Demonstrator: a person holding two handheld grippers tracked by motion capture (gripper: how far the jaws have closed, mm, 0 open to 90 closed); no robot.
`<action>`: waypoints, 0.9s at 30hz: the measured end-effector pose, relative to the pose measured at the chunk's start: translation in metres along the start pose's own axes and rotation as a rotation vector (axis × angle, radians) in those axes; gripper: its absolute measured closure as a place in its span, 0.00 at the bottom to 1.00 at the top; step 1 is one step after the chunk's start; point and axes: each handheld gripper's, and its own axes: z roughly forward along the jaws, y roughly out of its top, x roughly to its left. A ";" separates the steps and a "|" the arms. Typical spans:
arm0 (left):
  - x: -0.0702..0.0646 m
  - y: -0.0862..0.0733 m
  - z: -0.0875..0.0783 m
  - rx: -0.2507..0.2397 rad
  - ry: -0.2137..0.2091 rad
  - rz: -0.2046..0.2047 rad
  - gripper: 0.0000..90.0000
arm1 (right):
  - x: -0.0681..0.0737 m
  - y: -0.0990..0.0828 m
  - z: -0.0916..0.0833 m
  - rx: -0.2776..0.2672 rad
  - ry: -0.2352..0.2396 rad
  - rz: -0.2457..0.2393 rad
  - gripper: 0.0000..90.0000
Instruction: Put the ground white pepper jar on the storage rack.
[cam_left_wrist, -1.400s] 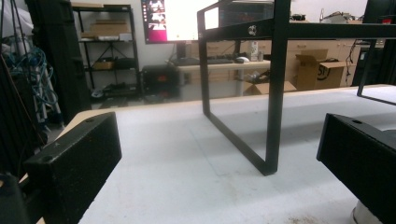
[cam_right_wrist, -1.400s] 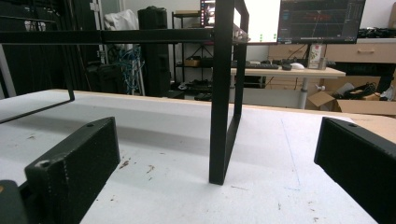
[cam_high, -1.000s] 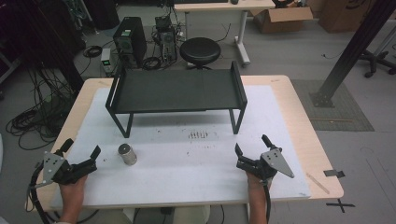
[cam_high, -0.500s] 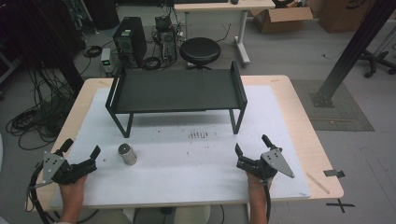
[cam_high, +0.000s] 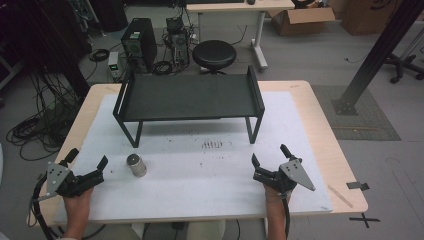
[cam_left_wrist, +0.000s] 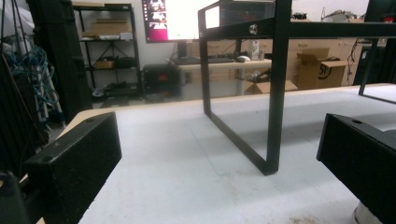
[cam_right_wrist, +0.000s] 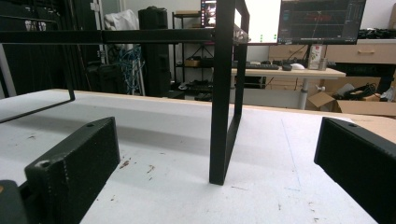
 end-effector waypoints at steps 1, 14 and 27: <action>0.001 0.000 -0.001 -0.004 0.002 -0.007 0.00 | 0.000 0.000 0.000 0.001 0.000 0.000 0.00; 0.006 0.015 -0.005 -0.001 -0.031 -0.004 0.00 | 0.000 0.000 0.000 0.005 0.000 -0.002 0.00; -0.008 0.031 -0.012 -0.005 -0.099 0.011 0.00 | 0.000 0.000 0.001 0.007 0.000 -0.005 0.00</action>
